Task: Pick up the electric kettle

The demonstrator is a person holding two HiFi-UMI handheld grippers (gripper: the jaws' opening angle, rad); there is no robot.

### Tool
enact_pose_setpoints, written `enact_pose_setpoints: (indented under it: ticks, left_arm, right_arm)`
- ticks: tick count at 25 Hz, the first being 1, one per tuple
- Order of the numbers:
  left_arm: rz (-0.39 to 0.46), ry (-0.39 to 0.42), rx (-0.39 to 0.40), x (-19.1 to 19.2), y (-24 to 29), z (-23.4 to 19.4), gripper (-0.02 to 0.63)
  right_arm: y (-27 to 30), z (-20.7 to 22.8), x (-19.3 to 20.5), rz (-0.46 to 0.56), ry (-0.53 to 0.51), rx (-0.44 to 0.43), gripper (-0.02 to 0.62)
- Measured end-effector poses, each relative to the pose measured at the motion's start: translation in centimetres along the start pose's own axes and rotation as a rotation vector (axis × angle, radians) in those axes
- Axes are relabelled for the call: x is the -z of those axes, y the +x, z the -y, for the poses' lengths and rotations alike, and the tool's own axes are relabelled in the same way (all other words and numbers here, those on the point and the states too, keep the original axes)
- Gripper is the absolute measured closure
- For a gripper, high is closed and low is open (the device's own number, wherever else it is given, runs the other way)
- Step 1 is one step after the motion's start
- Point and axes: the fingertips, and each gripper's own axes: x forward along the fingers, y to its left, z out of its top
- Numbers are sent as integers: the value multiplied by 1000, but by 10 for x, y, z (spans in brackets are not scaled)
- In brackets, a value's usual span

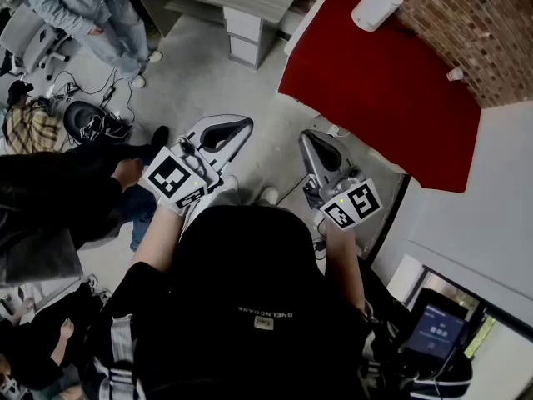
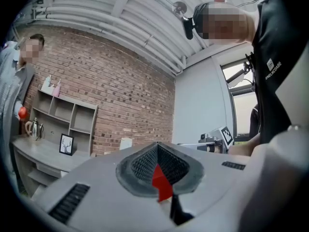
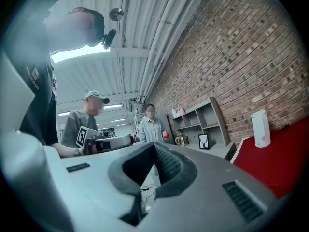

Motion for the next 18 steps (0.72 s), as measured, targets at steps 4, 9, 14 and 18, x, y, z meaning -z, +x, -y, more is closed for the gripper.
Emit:
enact_pose_setpoints:
  ticks: [4, 9, 14, 18]
  left_arm:
    - [3, -3, 10, 1, -3, -5, 603]
    - [-18, -9, 32, -7, -6, -20, 603]
    - [-26, -3, 48, 7, -22, -39, 603]
    - [-31, -2, 60, 12, -31, -50, 603]
  right_arm:
    - [4, 0, 3, 6, 11, 12, 589]
    - [18, -1, -6, 7, 25, 42, 589]
    - [34, -8, 9, 9, 22, 72, 589]
    - [42, -10, 15, 23, 37, 101, 589]
